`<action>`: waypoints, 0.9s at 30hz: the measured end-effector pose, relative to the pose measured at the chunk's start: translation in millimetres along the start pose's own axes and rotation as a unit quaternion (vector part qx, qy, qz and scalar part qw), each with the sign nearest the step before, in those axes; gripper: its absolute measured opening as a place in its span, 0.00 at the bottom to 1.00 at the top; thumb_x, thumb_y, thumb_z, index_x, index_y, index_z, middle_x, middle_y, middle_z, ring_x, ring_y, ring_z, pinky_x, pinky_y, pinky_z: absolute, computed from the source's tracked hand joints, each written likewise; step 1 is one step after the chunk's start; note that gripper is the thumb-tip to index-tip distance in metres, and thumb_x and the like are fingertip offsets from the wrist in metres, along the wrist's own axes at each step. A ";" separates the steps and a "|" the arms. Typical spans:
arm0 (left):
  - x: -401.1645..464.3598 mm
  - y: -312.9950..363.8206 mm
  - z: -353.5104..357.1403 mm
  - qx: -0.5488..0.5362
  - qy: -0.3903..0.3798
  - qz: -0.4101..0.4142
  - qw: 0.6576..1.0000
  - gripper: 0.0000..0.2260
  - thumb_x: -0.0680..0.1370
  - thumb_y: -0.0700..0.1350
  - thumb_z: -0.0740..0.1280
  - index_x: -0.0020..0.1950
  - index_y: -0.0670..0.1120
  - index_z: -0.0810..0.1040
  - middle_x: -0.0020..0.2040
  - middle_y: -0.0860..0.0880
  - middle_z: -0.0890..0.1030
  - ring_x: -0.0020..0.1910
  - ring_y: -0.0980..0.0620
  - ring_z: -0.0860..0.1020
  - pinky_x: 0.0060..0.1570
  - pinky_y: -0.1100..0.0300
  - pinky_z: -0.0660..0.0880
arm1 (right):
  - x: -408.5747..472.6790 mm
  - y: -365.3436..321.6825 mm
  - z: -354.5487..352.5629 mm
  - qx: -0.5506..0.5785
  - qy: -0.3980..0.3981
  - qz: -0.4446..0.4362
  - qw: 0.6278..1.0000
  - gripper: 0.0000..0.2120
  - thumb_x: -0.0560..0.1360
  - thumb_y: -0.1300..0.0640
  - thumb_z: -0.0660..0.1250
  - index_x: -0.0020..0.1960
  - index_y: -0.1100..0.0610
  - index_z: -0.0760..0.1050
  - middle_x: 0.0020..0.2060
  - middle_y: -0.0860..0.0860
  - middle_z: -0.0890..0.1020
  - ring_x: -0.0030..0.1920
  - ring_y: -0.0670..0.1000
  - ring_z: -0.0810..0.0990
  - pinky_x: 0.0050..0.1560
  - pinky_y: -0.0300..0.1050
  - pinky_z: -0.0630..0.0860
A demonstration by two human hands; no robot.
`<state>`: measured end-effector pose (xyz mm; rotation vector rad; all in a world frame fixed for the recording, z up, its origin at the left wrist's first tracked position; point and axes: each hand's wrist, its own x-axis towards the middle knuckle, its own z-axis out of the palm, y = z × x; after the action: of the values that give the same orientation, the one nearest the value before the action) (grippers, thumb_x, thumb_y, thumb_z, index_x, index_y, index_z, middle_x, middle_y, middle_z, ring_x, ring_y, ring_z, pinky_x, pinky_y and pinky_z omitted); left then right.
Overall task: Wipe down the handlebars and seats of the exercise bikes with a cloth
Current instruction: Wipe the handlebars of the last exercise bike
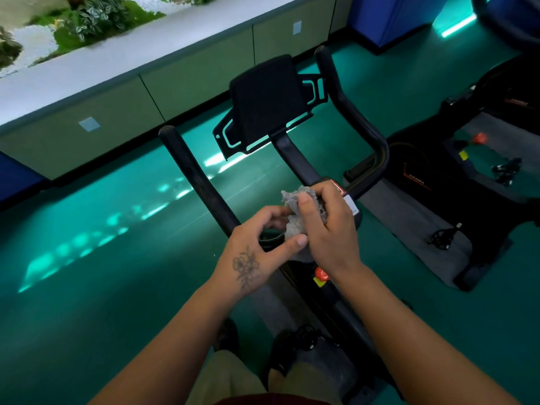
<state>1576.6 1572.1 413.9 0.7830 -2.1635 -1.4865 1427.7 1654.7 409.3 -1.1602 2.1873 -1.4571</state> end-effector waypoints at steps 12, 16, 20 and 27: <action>19.4 1.2 -15.3 -0.228 -0.005 -0.127 0.965 0.09 0.81 0.37 0.71 0.46 0.48 0.77 0.33 0.54 0.79 0.33 0.56 0.76 0.36 0.62 0.73 | -29.1 -9.1 -1.2 0.322 0.060 0.194 0.925 0.24 0.73 0.49 0.77 0.64 0.57 0.75 0.56 0.56 0.82 0.55 0.51 0.82 0.62 0.54 0.79; 23.9 3.8 -21.6 -0.251 -0.028 -0.151 0.956 0.06 0.75 0.48 0.72 0.40 0.58 0.80 0.42 0.43 0.79 0.44 0.44 0.77 0.45 0.45 0.73 | -43.3 -16.9 -7.4 0.342 0.089 0.187 0.917 0.27 0.69 0.63 0.77 0.66 0.59 0.74 0.58 0.56 0.82 0.55 0.53 0.84 0.61 0.53 0.82; 26.2 5.6 -23.9 -0.215 -0.077 -0.124 0.966 0.07 0.82 0.42 0.72 0.46 0.52 0.77 0.42 0.43 0.81 0.42 0.45 0.79 0.40 0.51 0.77 | -63.5 -25.3 -10.8 0.298 0.122 0.205 0.924 0.27 0.68 0.65 0.81 0.65 0.56 0.76 0.57 0.53 0.82 0.56 0.55 0.84 0.60 0.54 0.84; 23.4 12.1 -15.9 -0.154 -0.157 -0.004 0.976 0.06 0.84 0.41 0.69 0.51 0.49 0.75 0.38 0.50 0.80 0.36 0.57 0.77 0.35 0.66 0.72 | -109.4 -32.5 -12.0 0.220 0.177 0.257 0.924 0.20 0.72 0.60 0.81 0.62 0.55 0.81 0.53 0.45 0.87 0.54 0.49 0.86 0.54 0.46 0.84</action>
<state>1565.7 1549.0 431.1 0.4763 -2.0626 -2.0011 1506.2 1737.6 421.1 -0.1598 1.9845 -1.8563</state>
